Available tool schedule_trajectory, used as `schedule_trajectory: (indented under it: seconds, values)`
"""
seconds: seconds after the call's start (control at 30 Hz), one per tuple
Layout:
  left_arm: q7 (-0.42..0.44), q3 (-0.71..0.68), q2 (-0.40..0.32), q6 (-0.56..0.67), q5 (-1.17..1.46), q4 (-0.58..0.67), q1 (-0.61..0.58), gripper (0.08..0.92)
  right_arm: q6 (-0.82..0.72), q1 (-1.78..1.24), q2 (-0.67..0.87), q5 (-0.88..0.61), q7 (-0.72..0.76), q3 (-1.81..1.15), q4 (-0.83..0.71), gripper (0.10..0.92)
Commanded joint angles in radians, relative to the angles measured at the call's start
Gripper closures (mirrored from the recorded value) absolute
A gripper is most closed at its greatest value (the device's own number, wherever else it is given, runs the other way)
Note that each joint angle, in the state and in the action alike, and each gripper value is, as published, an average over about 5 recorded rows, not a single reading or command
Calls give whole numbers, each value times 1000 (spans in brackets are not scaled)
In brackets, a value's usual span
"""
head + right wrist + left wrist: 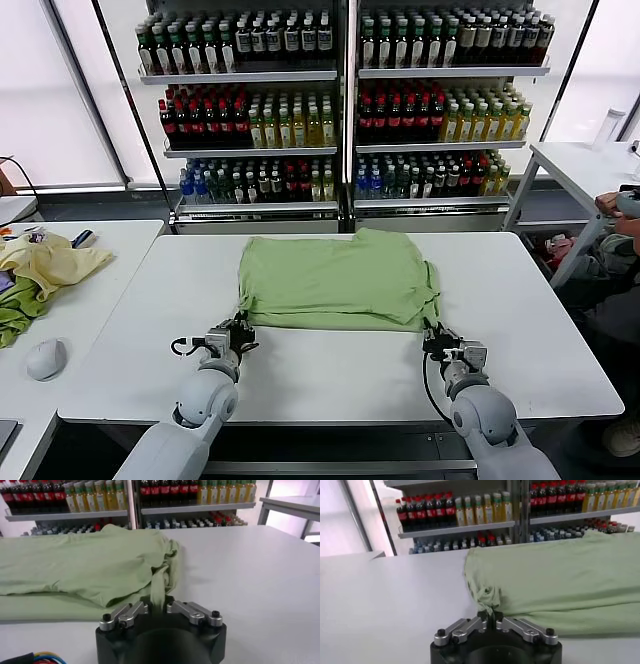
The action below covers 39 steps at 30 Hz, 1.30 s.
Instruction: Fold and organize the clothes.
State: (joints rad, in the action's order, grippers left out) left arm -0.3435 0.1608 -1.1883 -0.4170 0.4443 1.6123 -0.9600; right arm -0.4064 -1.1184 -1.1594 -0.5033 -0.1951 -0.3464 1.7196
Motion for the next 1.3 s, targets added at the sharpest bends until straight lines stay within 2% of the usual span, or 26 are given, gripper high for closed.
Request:
schedule_trajectory:
  seconds: [0.03, 0.23, 0.6, 0.83, 1.03, 1.2, 1.3]
  values:
    - [-2, 15, 14, -7, 12, 126, -79, 894, -4, -46, 19, -9, 0, -11, 61, 867]
    - [-8, 30, 29, -22, -3, 290, -208, 896, -4, -149, 33, 10, 4, -56, 166, 867]
    - [-18, 103, 66, -34, -23, 494, -478, 896, -2, -404, 28, 79, 3, -139, 384, 867]
    - [-12, 152, 54, -67, -83, 593, -628, 896, -19, -543, 18, 141, 5, -174, 482, 861]
    - [-5, 217, 68, -151, -114, 650, -679, 880, 19, -569, 7, 230, 29, -174, 520, 725]
    - [-2, 293, 108, -152, -100, 702, -686, 761, 53, -538, 15, 231, 30, -200, 566, 578]
    - [-5, 313, 139, -150, -83, 696, -635, 675, 52, -472, 28, 205, 21, -194, 561, 492]
